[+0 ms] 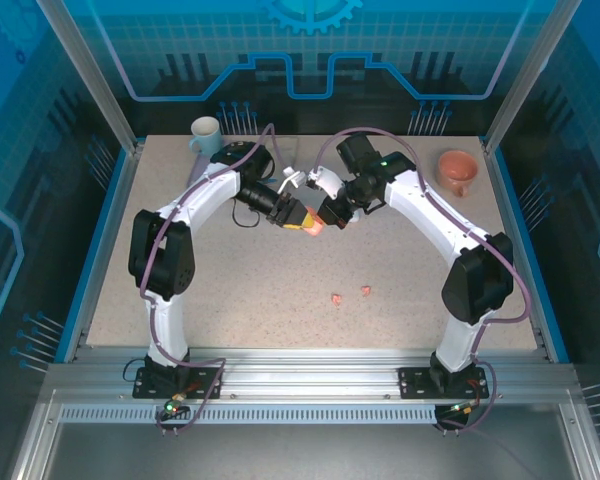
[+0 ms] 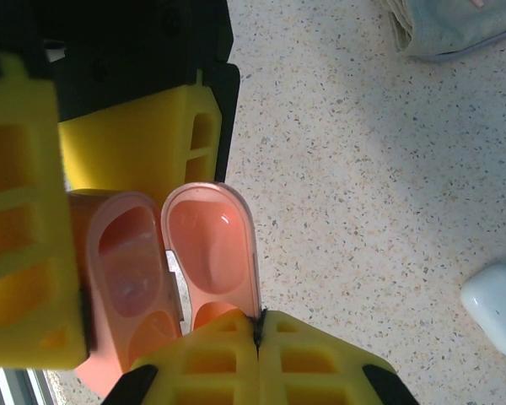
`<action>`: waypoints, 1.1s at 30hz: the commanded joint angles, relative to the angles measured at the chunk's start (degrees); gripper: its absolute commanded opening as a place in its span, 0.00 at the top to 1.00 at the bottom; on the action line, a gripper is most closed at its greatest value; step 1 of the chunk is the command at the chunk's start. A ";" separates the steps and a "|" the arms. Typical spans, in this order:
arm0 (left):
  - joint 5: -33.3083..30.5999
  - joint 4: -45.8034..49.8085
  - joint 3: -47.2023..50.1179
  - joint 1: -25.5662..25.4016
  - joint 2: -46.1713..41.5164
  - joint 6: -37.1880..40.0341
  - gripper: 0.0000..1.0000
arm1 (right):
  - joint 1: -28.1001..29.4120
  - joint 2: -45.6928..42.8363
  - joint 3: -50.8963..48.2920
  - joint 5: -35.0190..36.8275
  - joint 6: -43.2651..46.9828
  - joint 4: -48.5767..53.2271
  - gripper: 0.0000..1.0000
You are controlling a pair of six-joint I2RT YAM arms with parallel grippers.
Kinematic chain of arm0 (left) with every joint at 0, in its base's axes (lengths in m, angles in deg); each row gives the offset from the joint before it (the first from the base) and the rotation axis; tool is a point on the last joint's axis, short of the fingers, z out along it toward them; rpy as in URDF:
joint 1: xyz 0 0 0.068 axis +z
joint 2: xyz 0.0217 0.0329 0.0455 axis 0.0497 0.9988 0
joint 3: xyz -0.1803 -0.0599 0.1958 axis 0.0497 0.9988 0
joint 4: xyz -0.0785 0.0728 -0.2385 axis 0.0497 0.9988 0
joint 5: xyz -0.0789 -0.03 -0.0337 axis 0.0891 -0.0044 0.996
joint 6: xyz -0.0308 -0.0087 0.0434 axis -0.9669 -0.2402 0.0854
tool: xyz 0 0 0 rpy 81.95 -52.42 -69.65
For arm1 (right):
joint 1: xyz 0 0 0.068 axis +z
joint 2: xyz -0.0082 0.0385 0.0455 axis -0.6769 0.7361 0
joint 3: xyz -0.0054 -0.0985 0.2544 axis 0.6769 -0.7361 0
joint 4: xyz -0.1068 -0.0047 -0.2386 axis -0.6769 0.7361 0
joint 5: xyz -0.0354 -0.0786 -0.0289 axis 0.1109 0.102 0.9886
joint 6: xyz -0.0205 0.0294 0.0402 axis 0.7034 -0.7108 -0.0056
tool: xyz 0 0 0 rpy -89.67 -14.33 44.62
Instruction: Insert the wireless bluetooth earbuds into the charging case
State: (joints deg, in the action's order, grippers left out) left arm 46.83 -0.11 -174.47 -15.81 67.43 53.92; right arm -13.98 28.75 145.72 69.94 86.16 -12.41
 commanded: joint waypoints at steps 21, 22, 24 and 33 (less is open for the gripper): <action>-5.44 -20.58 12.81 -0.33 -10.56 -10.91 1.00 | -7.09 -8.46 1.17 0.53 -20.48 -5.72 0.52; -6.95 -24.61 15.43 -0.30 -12.48 -12.75 1.00 | -7.24 -9.08 0.73 2.33 -22.77 -5.73 0.52; -9.83 -37.34 22.83 -0.37 -17.86 -16.44 1.00 | -7.31 -10.72 -1.41 4.83 -27.79 -6.18 0.52; -35.41 -80.62 53.22 -6.37 -35.21 -17.15 1.00 | -4.26 -16.64 -15.65 14.92 -45.69 -3.89 0.49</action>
State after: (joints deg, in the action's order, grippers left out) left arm 22.57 -61.09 -126.47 -20.66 34.45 37.79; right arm -20.23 12.92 133.48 80.81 48.26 -18.73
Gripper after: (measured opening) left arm 0.244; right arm 0.504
